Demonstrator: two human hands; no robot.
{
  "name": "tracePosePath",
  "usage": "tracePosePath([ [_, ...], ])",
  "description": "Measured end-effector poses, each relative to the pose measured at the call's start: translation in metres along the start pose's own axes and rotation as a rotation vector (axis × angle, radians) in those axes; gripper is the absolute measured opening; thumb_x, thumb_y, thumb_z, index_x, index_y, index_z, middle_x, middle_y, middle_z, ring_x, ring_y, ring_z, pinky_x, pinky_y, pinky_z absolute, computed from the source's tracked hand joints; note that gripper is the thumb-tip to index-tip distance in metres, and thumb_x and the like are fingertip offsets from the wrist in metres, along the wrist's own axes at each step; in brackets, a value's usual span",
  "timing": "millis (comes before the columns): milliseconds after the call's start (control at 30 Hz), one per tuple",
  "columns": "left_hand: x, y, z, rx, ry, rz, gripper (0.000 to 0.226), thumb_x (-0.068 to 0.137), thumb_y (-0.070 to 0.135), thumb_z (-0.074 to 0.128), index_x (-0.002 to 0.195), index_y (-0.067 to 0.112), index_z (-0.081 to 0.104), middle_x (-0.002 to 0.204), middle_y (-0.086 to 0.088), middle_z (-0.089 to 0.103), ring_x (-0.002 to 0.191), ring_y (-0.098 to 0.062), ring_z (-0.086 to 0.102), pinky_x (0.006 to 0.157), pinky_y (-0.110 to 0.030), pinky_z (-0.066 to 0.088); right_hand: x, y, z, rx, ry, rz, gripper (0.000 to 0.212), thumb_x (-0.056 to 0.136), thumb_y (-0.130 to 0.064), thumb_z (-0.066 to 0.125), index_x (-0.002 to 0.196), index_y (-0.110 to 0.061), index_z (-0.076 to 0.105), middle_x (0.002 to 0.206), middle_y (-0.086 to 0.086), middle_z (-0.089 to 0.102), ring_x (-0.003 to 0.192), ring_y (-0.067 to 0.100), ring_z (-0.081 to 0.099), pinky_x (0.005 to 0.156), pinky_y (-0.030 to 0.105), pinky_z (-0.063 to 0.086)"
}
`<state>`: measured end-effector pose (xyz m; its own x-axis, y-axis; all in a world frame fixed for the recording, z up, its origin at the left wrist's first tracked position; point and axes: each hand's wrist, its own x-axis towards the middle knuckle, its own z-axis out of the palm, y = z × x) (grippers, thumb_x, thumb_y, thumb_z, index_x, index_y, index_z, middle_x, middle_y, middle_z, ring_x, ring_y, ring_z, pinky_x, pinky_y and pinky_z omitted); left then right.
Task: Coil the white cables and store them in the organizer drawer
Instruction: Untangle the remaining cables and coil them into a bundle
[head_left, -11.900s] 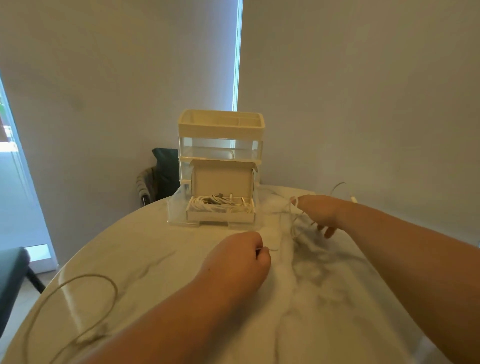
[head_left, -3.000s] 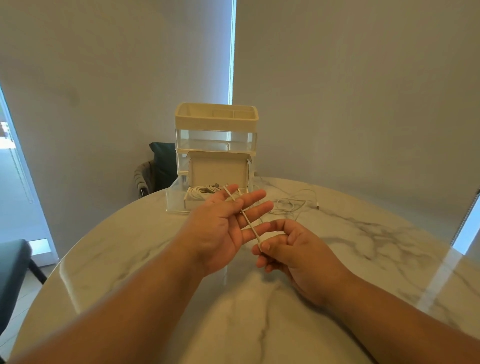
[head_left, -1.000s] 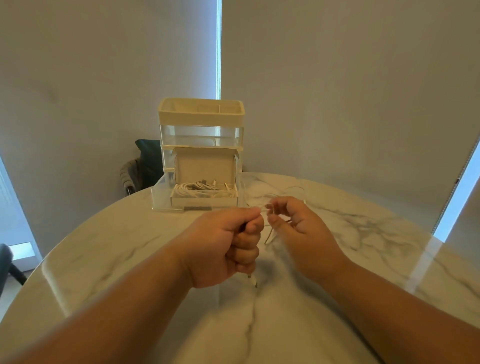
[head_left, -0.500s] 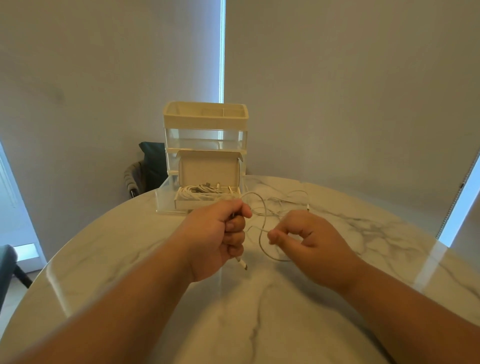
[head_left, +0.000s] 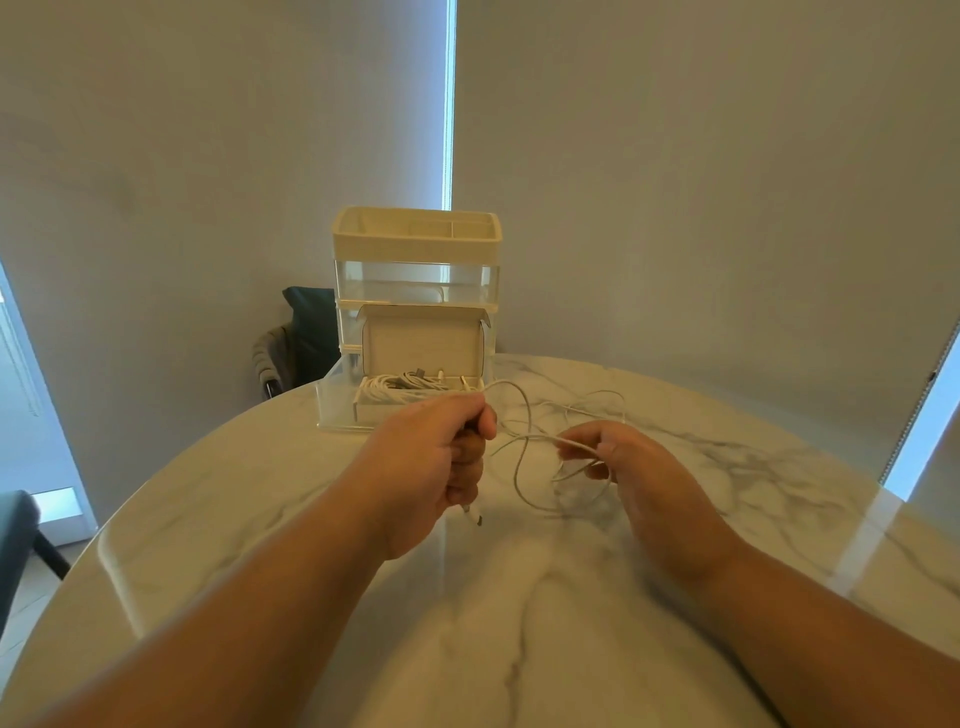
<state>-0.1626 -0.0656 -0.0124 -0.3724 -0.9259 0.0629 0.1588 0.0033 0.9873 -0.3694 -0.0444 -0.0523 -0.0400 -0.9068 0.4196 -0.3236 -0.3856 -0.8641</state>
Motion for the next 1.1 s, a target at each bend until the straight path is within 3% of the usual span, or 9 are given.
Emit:
tracePosePath([
  [200,0.001,0.0,-0.001,0.098,0.04,0.028,0.034,0.1,0.013,0.037,0.069,0.011,0.051,0.051,0.001,0.034,0.048,-0.013,0.025,0.046,-0.026,0.025,-0.001,-0.005,-0.005,-0.166,-0.098,0.039,0.02,0.093,-0.012,0.059,0.083,-0.018,0.075,0.082,-0.004,0.071,0.081,0.004,0.063,0.076,0.022,0.046],
  [367,0.0,0.006,-0.004,0.015,0.109,0.179,0.037,0.101,0.012,0.037,0.067,0.011,0.051,0.05,0.002,0.034,0.049,-0.014,0.025,0.05,-0.031,0.025,-0.009,-0.024,0.008,-0.571,-0.51,-0.123,0.02,0.098,-0.023,0.055,0.103,-0.027,0.075,0.094,-0.013,0.066,0.092,-0.004,0.058,0.084,0.016,0.044],
  [533,-0.002,0.008,-0.009,0.084,0.173,0.354,0.043,0.101,0.01,0.034,0.063,0.014,0.054,0.048,0.004,0.037,0.046,-0.01,0.029,0.048,-0.029,0.028,-0.016,-0.026,0.02,-0.784,-0.546,-0.278,0.029,0.098,-0.039,0.046,0.114,-0.038,0.07,0.117,-0.015,0.051,0.114,-0.006,0.033,0.101,0.024,0.021],
  [600,-0.004,0.008,-0.007,0.109,0.168,0.402,0.044,0.101,0.009,0.033,0.063,0.013,0.054,0.049,0.004,0.035,0.047,-0.011,0.027,0.048,-0.028,0.027,-0.018,-0.027,0.022,-0.634,-0.355,-0.226,0.034,0.095,-0.053,0.042,0.115,-0.046,0.068,0.139,-0.016,0.036,0.133,0.0,0.022,0.112,0.028,0.016],
  [667,-0.006,0.007,-0.004,0.142,0.147,0.44,0.043,0.102,0.009,0.032,0.065,0.011,0.054,0.051,0.003,0.034,0.048,-0.011,0.028,0.047,-0.025,0.029,-0.017,-0.027,0.027,-0.326,-0.024,-0.049,0.03,0.095,-0.056,0.046,0.115,-0.045,0.066,0.138,-0.011,0.035,0.126,0.003,0.037,0.11,0.027,0.031],
  [733,-0.009,0.007,-0.002,0.167,0.138,0.462,0.043,0.103,0.011,0.031,0.067,0.01,0.054,0.052,0.002,0.036,0.049,-0.01,0.031,0.047,-0.024,0.032,-0.009,-0.025,0.03,-0.109,0.222,0.28,0.033,0.091,-0.055,0.057,0.117,-0.035,0.056,0.119,-0.003,0.046,0.089,0.008,0.054,0.076,0.027,0.047],
  [767,-0.01,0.007,0.0,0.185,0.135,0.464,0.042,0.103,0.012,0.031,0.067,0.01,0.054,0.053,0.001,0.037,0.05,-0.01,0.032,0.047,-0.023,0.033,-0.006,-0.023,0.03,0.021,0.246,0.461,0.044,0.086,-0.06,0.059,0.114,-0.026,0.052,0.102,-0.001,0.053,0.07,0.012,0.052,0.058,0.028,0.04],
  [867,-0.012,0.005,0.004,0.206,0.103,0.438,0.042,0.104,0.015,0.031,0.069,0.009,0.053,0.053,0.001,0.038,0.05,-0.01,0.033,0.049,-0.026,0.033,0.002,-0.022,0.02,0.37,0.139,0.772,0.066,0.081,-0.076,0.05,0.102,-0.013,0.056,0.06,-0.001,0.047,0.045,0.015,0.034,0.046,0.023,0.022],
  [1100,-0.006,-0.001,0.006,0.219,0.066,0.4,0.049,0.104,0.02,0.036,0.061,0.02,0.058,0.054,-0.001,0.038,0.052,-0.014,0.032,0.052,-0.031,0.031,-0.004,-0.041,0.005,0.778,-0.154,0.84,0.089,0.072,-0.076,0.039,0.098,0.007,0.06,0.07,0.012,0.055,0.049,0.021,0.046,0.043,0.025,0.035],
])
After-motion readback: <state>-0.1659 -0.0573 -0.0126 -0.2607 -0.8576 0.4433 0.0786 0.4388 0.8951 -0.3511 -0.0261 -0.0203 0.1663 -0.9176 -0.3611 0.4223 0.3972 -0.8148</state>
